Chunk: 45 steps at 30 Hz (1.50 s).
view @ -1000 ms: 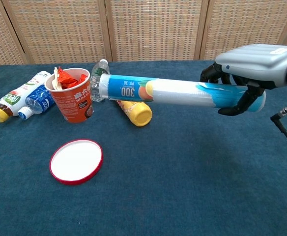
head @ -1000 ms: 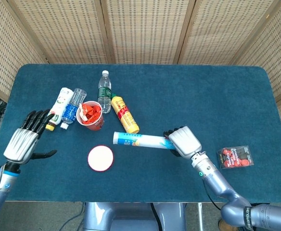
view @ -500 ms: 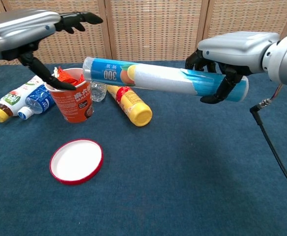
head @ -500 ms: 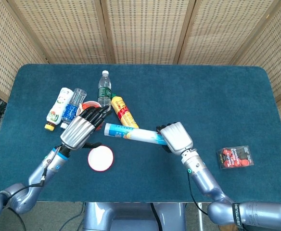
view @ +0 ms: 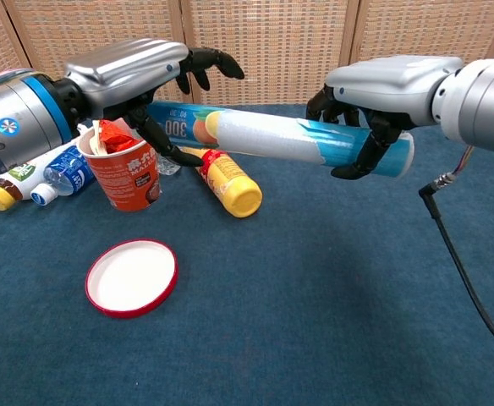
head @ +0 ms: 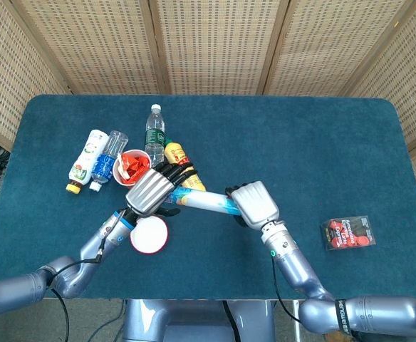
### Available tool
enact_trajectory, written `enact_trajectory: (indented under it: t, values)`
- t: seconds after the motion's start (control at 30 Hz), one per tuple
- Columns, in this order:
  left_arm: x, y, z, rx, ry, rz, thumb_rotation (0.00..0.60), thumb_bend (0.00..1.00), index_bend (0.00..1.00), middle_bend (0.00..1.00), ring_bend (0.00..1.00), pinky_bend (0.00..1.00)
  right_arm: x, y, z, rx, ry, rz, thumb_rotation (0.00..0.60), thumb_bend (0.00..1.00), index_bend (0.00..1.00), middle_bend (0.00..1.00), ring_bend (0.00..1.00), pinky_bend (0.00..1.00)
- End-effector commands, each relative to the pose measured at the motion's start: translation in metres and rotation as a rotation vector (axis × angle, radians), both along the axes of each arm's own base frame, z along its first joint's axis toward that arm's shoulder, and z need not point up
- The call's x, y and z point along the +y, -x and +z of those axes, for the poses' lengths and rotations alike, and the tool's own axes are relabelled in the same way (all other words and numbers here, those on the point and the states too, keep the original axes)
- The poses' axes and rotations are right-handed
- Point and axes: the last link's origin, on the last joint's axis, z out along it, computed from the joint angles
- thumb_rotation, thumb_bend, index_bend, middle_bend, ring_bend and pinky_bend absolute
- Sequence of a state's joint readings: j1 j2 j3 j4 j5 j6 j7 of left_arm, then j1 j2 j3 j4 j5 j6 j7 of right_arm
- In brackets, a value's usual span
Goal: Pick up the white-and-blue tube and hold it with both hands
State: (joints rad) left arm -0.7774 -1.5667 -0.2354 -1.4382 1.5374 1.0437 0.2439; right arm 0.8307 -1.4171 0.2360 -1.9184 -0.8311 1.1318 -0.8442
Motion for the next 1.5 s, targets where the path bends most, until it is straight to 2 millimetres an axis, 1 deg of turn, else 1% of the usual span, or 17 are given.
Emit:
enact_trajectory:
  t: [0.03,0.37,0.43,0.53,0.67,0.87,0.93,0.97,1.0,1.03,1.07,1.1,1.13,1.17,1.2,1.27,1.5]
  values:
    - [0.000,-0.003,-0.003,0.005,-0.013,-0.012,0.600,0.00,0.30,0.32,0.37,0.51,0.001,-0.001,-0.002,-0.001,-0.003,0.000,0.600,0.74,0.67,0.65,0.69,0.65]
    - [0.003,-0.003,-0.019,0.061,-0.011,0.009,0.600,0.03,0.38,0.38,0.42,0.59,0.006,-0.005,0.002,-0.016,-0.001,0.006,0.600,0.74,0.67,0.65,0.70,0.65]
    - [0.002,-0.004,-0.022,0.056,-0.002,0.015,0.600,0.11,0.44,0.43,0.45,0.63,0.006,-0.004,0.004,-0.018,0.001,0.004,0.600,0.74,0.67,0.65,0.70,0.65]
    - [0.001,-0.006,-0.025,0.049,0.008,0.017,0.600,0.35,0.57,0.55,0.53,0.71,0.006,-0.003,0.006,-0.019,0.002,0.000,0.600,0.74,0.67,0.65,0.70,0.65]
    - [0.000,-0.006,-0.026,0.055,0.025,0.021,0.600,0.58,0.66,0.68,0.61,0.80,0.007,-0.003,0.007,-0.022,0.000,0.002,0.600,0.74,0.67,0.65,0.70,0.65]
    - [-0.001,-0.006,-0.028,0.069,0.045,0.036,0.600,0.64,0.66,0.71,0.63,0.83,0.008,-0.002,0.009,-0.032,-0.002,0.005,0.600,0.73,0.66,0.65,0.70,0.65]
    - [-0.001,-0.007,-0.027,0.069,0.043,0.040,0.600,0.64,0.67,0.71,0.63,0.83,0.009,-0.003,0.010,-0.044,-0.004,0.005,0.600,0.67,0.61,0.61,0.68,0.65]
    - [-0.001,-0.007,-0.027,0.068,0.043,0.041,0.600,0.64,0.67,0.71,0.64,0.83,0.009,-0.003,0.011,-0.051,-0.007,0.005,0.600,0.57,0.52,0.55,0.65,0.65]
    - [-0.002,-0.007,-0.026,0.067,0.044,0.042,0.600,0.64,0.67,0.71,0.63,0.83,0.010,-0.002,0.011,-0.057,-0.011,0.004,0.600,0.42,0.40,0.45,0.59,0.65]
    - [-0.002,-0.007,-0.026,0.067,0.044,0.042,0.600,0.64,0.68,0.71,0.64,0.83,0.011,-0.002,0.011,-0.057,-0.018,0.005,0.600,0.23,0.25,0.32,0.48,0.63]
    - [-0.002,-0.007,-0.026,0.066,0.046,0.042,0.600,0.64,0.68,0.71,0.64,0.83,0.011,-0.001,0.011,-0.053,-0.028,0.007,0.600,0.13,0.16,0.22,0.38,0.59]
    - [-0.002,-0.007,-0.026,0.065,0.047,0.043,0.600,0.64,0.68,0.72,0.64,0.83,0.012,0.000,0.011,-0.049,-0.036,0.005,0.600,0.03,0.06,0.10,0.21,0.50]
    - [-0.002,-0.007,-0.026,0.063,0.049,0.043,0.600,0.64,0.68,0.72,0.64,0.83,0.012,0.002,0.012,-0.044,-0.041,0.004,0.600,0.00,0.02,0.04,0.12,0.42]
    - [-0.003,-0.008,-0.026,0.059,0.050,0.044,0.600,0.63,0.68,0.72,0.64,0.83,0.012,0.002,0.013,-0.042,-0.044,0.003,0.600,0.00,0.00,0.00,0.03,0.28]
    - [-0.003,-0.008,-0.026,0.055,0.052,0.045,0.600,0.63,0.68,0.72,0.64,0.83,0.013,0.002,0.014,-0.045,-0.048,0.003,0.600,0.00,0.00,0.00,0.00,0.15]
    - [-0.003,-0.008,-0.025,0.043,0.055,0.049,0.600,0.63,0.68,0.72,0.64,0.83,0.014,0.002,0.016,-0.056,-0.044,0.008,0.600,0.00,0.00,0.00,0.00,0.03]
    - [-0.002,-0.010,-0.026,0.015,0.074,0.072,0.600,0.63,0.68,0.72,0.64,0.83,0.016,0.004,0.026,-0.067,0.001,0.022,0.600,0.00,0.00,0.00,0.00,0.00]
